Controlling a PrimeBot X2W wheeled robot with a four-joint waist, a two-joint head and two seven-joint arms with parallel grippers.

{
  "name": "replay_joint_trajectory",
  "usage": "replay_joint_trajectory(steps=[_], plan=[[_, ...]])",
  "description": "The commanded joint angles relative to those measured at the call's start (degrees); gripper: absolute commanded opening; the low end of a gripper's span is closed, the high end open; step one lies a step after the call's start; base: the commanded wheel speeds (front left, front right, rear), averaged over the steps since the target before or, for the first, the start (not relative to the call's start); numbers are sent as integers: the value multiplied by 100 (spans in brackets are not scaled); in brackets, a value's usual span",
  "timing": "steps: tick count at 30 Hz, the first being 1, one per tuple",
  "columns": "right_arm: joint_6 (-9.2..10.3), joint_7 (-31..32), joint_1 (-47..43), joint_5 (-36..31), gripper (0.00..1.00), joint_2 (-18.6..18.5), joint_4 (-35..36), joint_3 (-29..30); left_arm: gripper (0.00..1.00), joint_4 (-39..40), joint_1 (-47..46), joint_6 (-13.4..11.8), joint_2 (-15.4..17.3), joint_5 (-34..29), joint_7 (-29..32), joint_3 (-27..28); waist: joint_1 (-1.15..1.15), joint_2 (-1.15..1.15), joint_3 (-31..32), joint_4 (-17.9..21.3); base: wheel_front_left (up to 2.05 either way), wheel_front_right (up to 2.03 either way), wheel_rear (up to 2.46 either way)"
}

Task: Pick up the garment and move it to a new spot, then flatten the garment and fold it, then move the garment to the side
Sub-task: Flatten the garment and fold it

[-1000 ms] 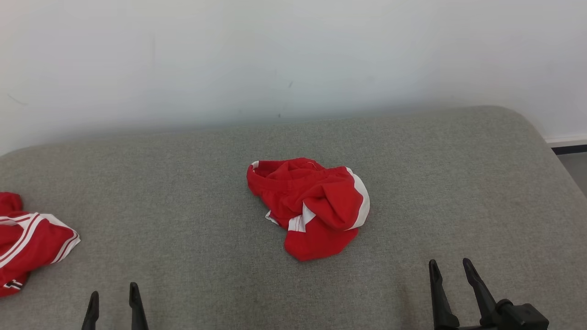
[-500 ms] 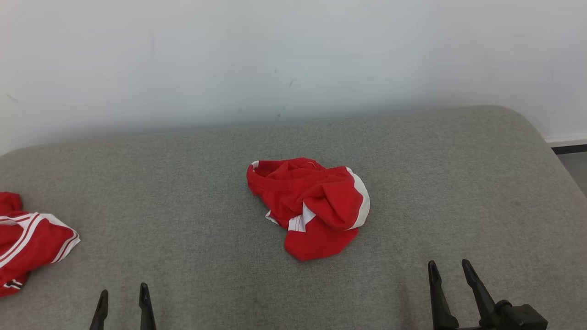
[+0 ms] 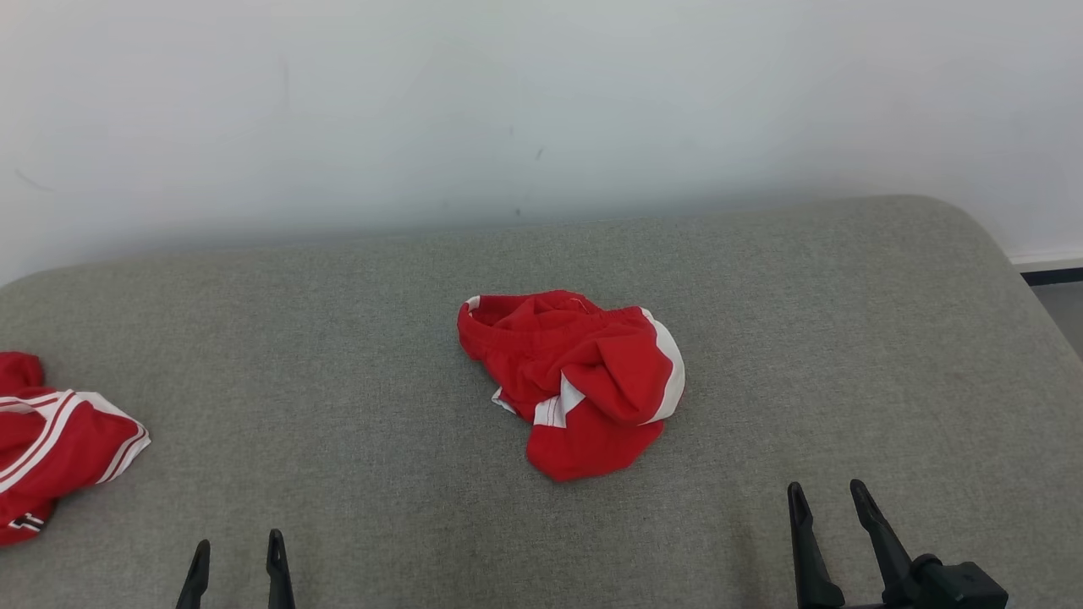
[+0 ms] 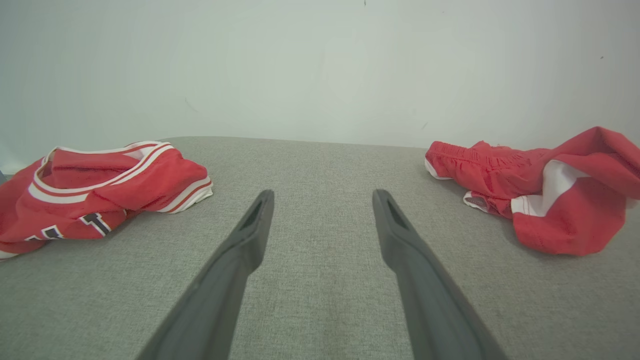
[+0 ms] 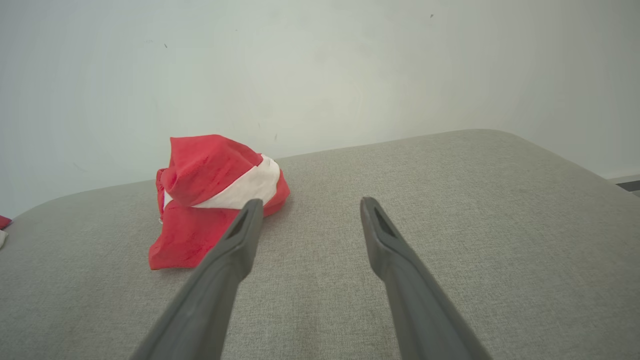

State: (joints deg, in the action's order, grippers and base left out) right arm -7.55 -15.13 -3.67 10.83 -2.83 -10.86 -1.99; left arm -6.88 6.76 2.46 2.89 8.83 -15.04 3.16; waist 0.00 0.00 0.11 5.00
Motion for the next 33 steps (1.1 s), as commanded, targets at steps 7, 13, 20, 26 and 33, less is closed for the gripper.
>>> replay_joint_trajectory(steps=[7, 13, 20, 26, 33], plan=[[12, -9, -30, 6, 100, -10, -22, 4, 100, -48, -30, 2, -2, -73, -15, 2, 0, 0, -6, -3, 0, 0, 0], [12, -9, -42, 18, 100, -10, -21, -3, 100, -62, 2, 9, -2, -56, -15, 22, 0, 0, -7, 4, 0, 0, 0], [12, -9, -55, 7, 100, -10, -27, 7, 100, -73, 10, 35, -2, -20, -15, 48, 0, 0, -4, 1, 0, 0, 0], [12, -9, -67, 2, 100, -10, -28, 2, 100, -80, 8, 38, -2, 2, -15, 65, 0, 0, 10, -12, 0, 0, 0], [12, -8, 112, 10, 100, -10, -141, -116, 100, -75, -80, 51, -2, 106, -15, 15, 0, 0, -11, -137, 0, 0, 0]])
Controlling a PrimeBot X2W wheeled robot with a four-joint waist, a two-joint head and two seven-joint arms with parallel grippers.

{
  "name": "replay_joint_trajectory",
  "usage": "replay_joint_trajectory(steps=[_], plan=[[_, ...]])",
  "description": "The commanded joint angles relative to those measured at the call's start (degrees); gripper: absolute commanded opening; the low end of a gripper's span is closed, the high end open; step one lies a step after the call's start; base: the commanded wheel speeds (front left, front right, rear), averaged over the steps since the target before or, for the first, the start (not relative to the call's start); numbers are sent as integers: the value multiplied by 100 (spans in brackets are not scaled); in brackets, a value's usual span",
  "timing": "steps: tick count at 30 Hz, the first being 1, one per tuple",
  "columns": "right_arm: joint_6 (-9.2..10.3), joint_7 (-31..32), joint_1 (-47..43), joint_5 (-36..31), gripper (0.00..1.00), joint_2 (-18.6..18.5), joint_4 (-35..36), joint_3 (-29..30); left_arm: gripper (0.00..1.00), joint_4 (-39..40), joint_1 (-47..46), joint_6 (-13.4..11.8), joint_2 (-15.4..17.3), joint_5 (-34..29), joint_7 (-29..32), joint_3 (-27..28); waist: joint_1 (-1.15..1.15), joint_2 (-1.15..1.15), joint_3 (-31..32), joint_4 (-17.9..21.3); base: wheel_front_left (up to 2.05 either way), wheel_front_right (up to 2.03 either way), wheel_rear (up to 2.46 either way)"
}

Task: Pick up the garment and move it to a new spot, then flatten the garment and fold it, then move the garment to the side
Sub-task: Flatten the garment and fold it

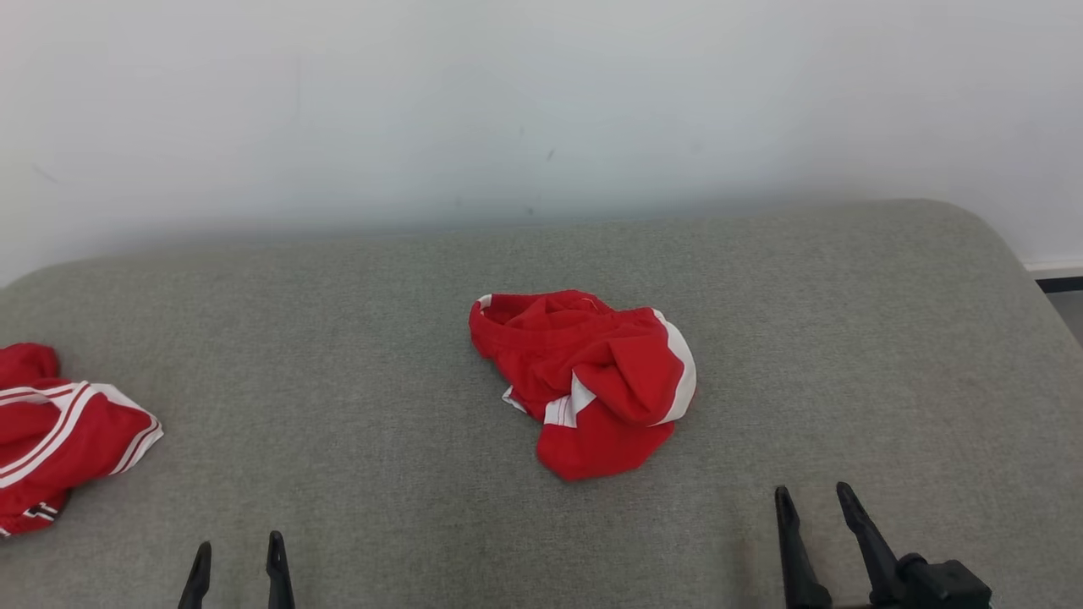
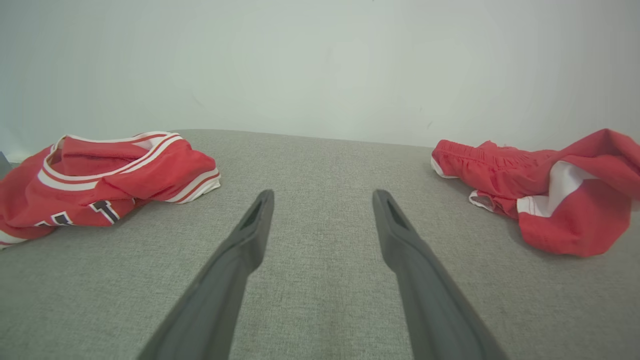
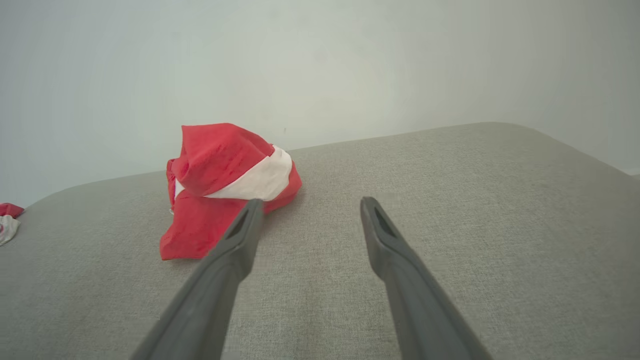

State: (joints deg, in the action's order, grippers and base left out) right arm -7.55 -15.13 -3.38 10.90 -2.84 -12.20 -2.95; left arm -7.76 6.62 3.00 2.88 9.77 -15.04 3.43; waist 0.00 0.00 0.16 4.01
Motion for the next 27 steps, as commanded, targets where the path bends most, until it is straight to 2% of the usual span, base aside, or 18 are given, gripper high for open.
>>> replay_joint_trajectory(steps=[1, 8, 11, 18, 19, 21, 22, 24, 25, 26, 27], plan=[[12, -9, 162, -3, 100, -8, -26, -54, 100, 22, -88, -2, -2, 8, -14, -38, 0, 0, -29, -69, 0, 0, 0], [12, -9, 801, -118, 100, -9, -140, -152, 100, -13, -195, 27, -1, 75, -15, -218, 0, 0, -127, -328, 0, 0, 0], [12, -8, 1221, -203, 100, -8, -460, -199, 100, -26, -232, 13, -1, 106, -15, -294, 0, 0, -176, -473, 0, 0, 0], [12, -9, 2431, -360, 100, -8, -1949, -43, 100, -129, -455, 25, 0, 174, -14, -600, 0, 0, -427, -925, 0, 0, 0], [12, -9, 2713, -416, 100, -9, -2450, 60, 100, -173, -533, 18, 0, 226, -15, -661, 0, 0, -474, -1048, 0, 0, 0], [12, -9, 2977, -472, 100, -9, -2811, 136, 100, -184, -614, 38, 0, 222, -15, -727, 0, 0, -519, -1152, 0, 0, 0], [12, -7, 3072, -567, 100, -9, -3418, 250, 100, -224, -631, 36, 0, 242, -14, -776, 0, 0, -532, -1234, 0, 0, 0], [12, -9, 3288, -457, 100, -10, -3869, 267, 100, -241, -667, 21, 0, 263, -14, -786, 0, 0, -534, -1297, 0, 0, 0], [12, -10, 3385, -449, 94, -7, -3982, 228, 100, -247, -676, 21, -1, 277, -15, -789, 0, 0, -534, -1315, 0, 0, 0], [12, -11, 3432, -431, 0, -6, -4033, 213, 100, -250, -678, 20, 0, 284, -15, -782, 0, 0, -534, -1322, 0, 0, 0], [12, -9, 3411, -395, 0, -9, -4073, 197, 100, -246, -683, 13, 0, 298, -15, -768, 0, 0, -536, -1324, 0, 0, 0]])
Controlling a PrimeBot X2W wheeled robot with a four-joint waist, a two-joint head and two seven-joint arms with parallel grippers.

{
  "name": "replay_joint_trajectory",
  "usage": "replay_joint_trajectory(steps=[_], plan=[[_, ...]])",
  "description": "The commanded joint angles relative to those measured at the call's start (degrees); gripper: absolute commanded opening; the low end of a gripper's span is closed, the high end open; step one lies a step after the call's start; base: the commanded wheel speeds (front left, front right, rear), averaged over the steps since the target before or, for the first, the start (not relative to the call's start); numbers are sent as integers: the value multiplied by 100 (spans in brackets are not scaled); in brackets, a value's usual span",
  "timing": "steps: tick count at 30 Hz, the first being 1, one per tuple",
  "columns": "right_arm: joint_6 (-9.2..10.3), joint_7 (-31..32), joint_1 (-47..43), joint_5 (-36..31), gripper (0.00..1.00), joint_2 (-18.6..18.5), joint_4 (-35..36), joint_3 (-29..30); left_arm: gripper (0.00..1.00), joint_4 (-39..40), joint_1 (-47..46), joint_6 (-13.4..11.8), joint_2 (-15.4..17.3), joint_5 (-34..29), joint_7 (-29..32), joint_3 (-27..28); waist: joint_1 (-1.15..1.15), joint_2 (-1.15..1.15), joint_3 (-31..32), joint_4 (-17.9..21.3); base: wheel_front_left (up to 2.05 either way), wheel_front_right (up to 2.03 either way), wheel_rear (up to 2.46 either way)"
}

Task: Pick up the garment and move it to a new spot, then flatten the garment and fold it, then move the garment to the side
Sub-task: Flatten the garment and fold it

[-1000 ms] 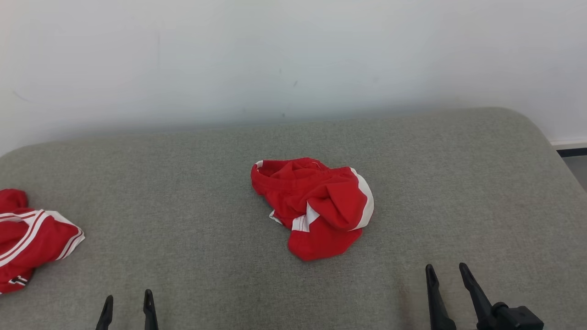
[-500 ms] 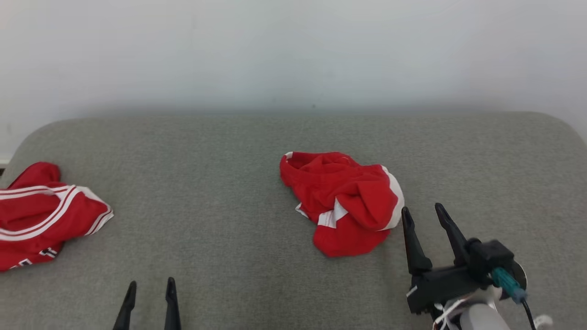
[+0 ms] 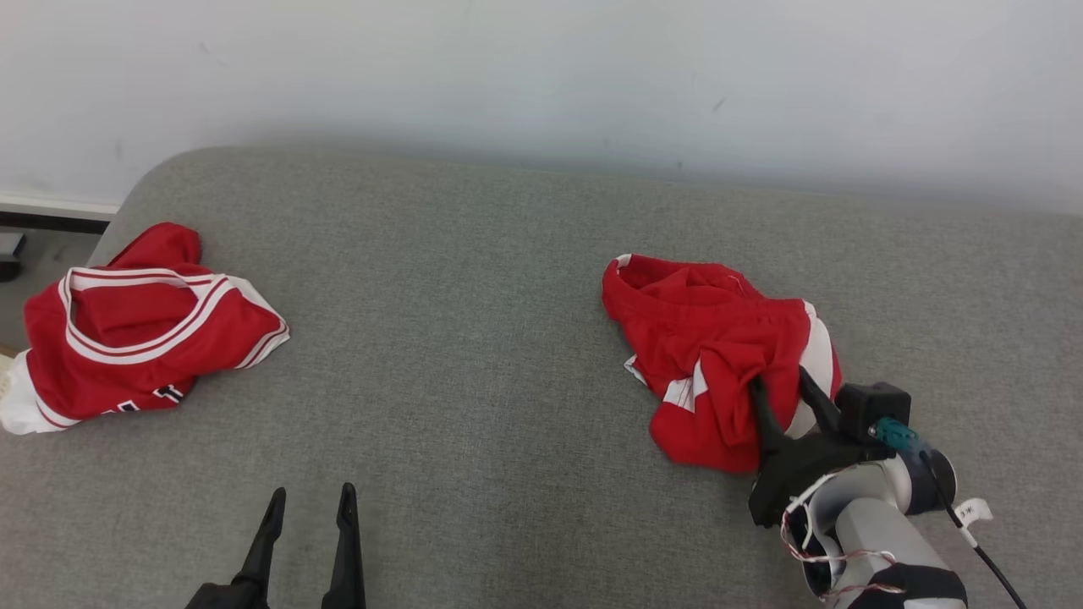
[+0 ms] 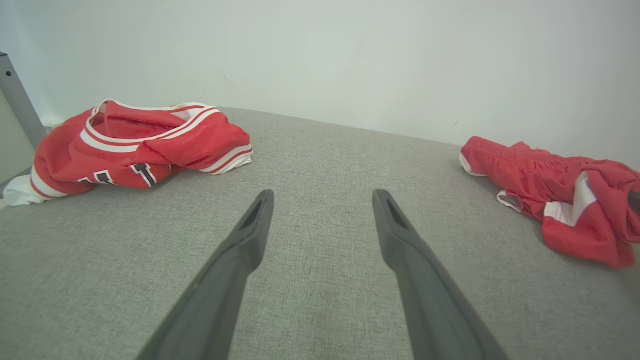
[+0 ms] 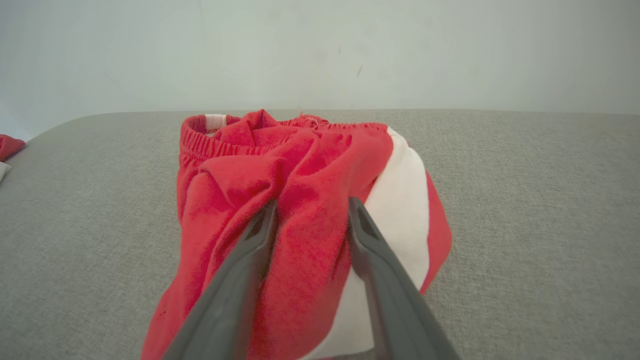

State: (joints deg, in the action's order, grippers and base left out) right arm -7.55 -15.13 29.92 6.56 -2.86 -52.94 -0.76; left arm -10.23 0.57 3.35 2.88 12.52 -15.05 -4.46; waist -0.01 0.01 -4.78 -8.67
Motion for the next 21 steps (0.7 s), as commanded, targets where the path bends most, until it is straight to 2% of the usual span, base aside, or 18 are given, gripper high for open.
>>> replay_joint_trajectory(steps=[1, 6, 11, 17, 18, 21], plan=[[12, -8, 43, 59, 0, -8, -16, -43, 100, 7, -78, -21, 0, 33, -14, 35, 1, -1, -40, -46, 0, 0, 0], [12, -9, -112, -9, 0, -5, 365, -137, 100, -24, -69, -9, 0, 39, -14, 102, 1, -1, 13, 89, 0, 0, 0], [12, -10, -315, -264, 0, -6, 1131, -364, 100, -28, -93, 19, -1, 110, -14, 148, 1, -1, 67, 266, 0, 0, 0], [12, -9, -479, -470, 0, -3, 2134, -1241, 100, -33, -170, 64, 0, 170, -13, 88, 1, -1, 93, 340, 0, 0, 0], [12, -9, -479, -470, 0, -3, 2134, -1241, 100, -33, -170, 64, 0, 170, -13, 88, 1, -1, 93, 340, 0, 0, 0], [12, -8, -572, -474, 0, -45, 2467, -1908, 100, -35, -170, 69, 0, 215, -14, 36, 1, -1, 106, 319, 0, 0, 0]])
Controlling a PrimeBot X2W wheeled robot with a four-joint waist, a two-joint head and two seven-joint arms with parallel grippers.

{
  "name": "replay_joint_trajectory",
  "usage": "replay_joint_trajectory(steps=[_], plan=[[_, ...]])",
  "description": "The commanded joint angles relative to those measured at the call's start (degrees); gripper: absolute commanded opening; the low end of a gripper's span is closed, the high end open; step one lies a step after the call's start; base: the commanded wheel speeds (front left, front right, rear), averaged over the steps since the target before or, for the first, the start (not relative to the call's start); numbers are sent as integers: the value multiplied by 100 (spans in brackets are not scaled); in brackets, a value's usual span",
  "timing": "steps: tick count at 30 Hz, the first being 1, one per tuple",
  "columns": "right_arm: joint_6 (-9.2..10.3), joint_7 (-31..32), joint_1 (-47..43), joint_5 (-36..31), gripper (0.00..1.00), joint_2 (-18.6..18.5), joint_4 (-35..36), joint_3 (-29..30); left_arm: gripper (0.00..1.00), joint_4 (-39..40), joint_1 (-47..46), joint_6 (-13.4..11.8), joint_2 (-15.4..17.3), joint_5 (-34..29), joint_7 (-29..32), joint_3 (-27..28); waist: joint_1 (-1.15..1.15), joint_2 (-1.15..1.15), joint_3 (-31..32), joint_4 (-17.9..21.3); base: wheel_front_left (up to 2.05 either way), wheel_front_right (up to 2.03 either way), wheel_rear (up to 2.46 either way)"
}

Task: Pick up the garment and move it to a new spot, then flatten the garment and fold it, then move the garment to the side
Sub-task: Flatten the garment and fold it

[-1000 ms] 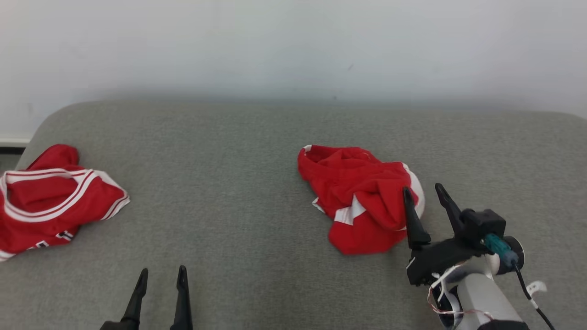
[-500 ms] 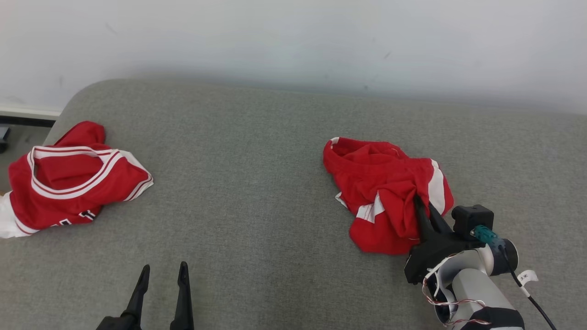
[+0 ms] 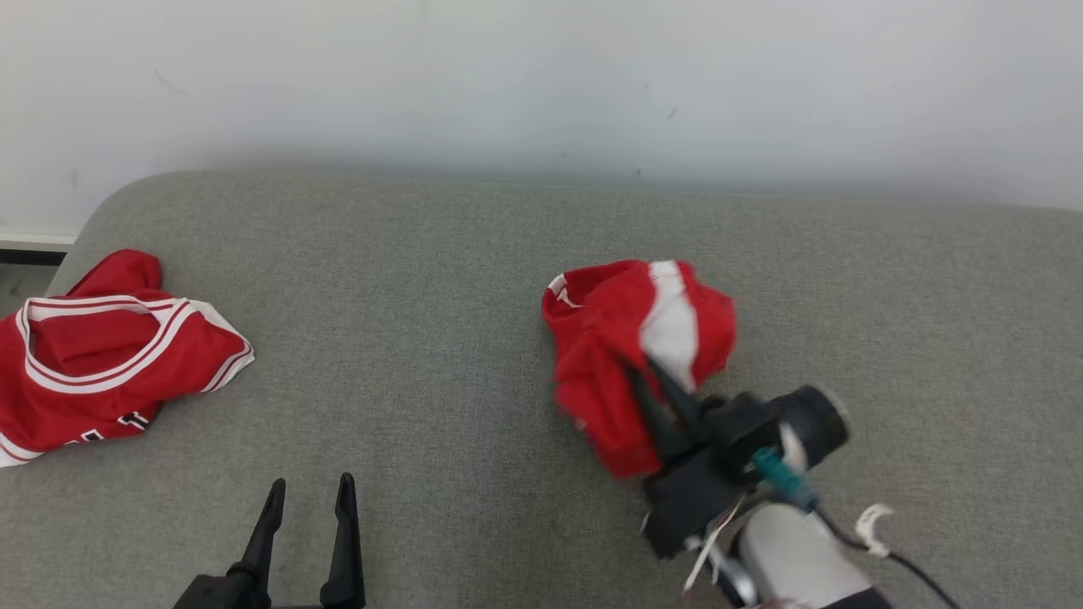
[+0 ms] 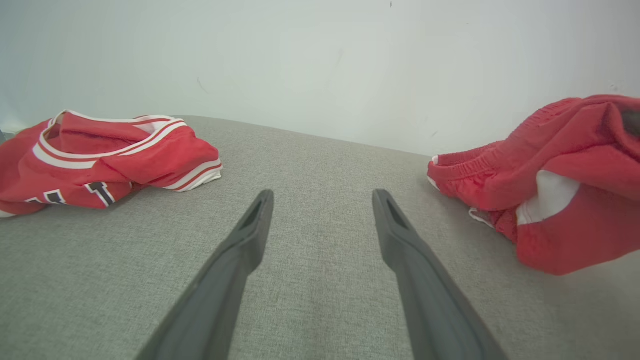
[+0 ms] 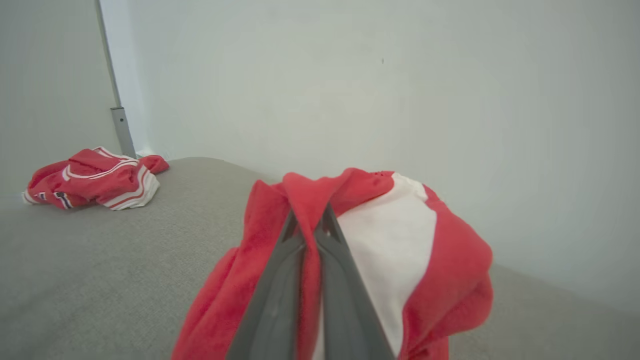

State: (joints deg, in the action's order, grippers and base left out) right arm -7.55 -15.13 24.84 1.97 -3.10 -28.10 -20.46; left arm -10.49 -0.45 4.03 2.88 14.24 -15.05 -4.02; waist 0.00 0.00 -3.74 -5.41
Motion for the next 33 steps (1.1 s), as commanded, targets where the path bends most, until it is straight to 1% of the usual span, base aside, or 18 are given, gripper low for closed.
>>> replay_joint_trajectory(steps=[1, 4, 9, 13, 14, 15, 17, 19, 24, 26, 29, 33], plan=[[12, -9, -99, -10, 0, -52, 40, -183, 100, -7, -55, 1, 0, 72, -13, -24, 0, 0, 8, -20, 0, 0, 0], [12, -8, -237, 81, 0, -86, 48, -855, 100, -13, 23, 14, 1, 99, -13, -30, 0, 0, 35, -63, 0, 0, 0], [12, -9, -486, 246, 0, -178, -345, -2091, 100, -47, 175, 48, 1, 124, -13, -29, 0, 0, 104, -141, 0, 0, 0], [13, -10, -589, 501, 0, -169, -678, -2503, 100, -62, 195, 53, 1, 127, -14, 7, 0, 0, 153, -165, 0, 0, 0], [13, -10, -630, 672, 36, -134, -743, -2566, 100, -74, 247, 55, 0, 132, -13, 37, 0, 0, 186, -145, 0, 0, 0], [13, -9, -627, 759, 100, -120, -694, -2546, 100, -74, 274, 56, 0, 136, -14, 55, 0, 0, 204, -128, 0, 0, 0], [13, -9, -715, 951, 100, -99, -527, -2454, 100, -74, 308, 63, 1, 120, -13, 85, 0, 0, 243, -95, 0, 0, 0], [13, -8, -840, 1138, 100, -97, -210, -2215, 100, -72, 297, 75, 0, 109, -14, 98, 0, 0, 290, -61, 0, 0, 0], [13, -9, -1280, 1182, 100, -136, 668, -1607, 100, -47, 314, 91, 1, 90, -14, 137, 0, 0, 350, 37, 0, 0, 0], [13, -9, -1505, 1162, 100, -128, 974, -1268, 100, -36, 326, 94, 1, 51, -13, 146, 0, 0, 373, 75, 0, 0, 0], [13, -9, -1847, 1093, 100, -72, 1331, -609, 100, -19, 347, 104, 1, 40, -14, 174, 0, 0, 374, 158, 0, 0, 0], [13, -9, -2184, 967, 100, -10, 1580, 183, 100, -16, 339, 139, -1, -33, -13, 178, 0, 0, 334, 287, 0, 0, 0]])
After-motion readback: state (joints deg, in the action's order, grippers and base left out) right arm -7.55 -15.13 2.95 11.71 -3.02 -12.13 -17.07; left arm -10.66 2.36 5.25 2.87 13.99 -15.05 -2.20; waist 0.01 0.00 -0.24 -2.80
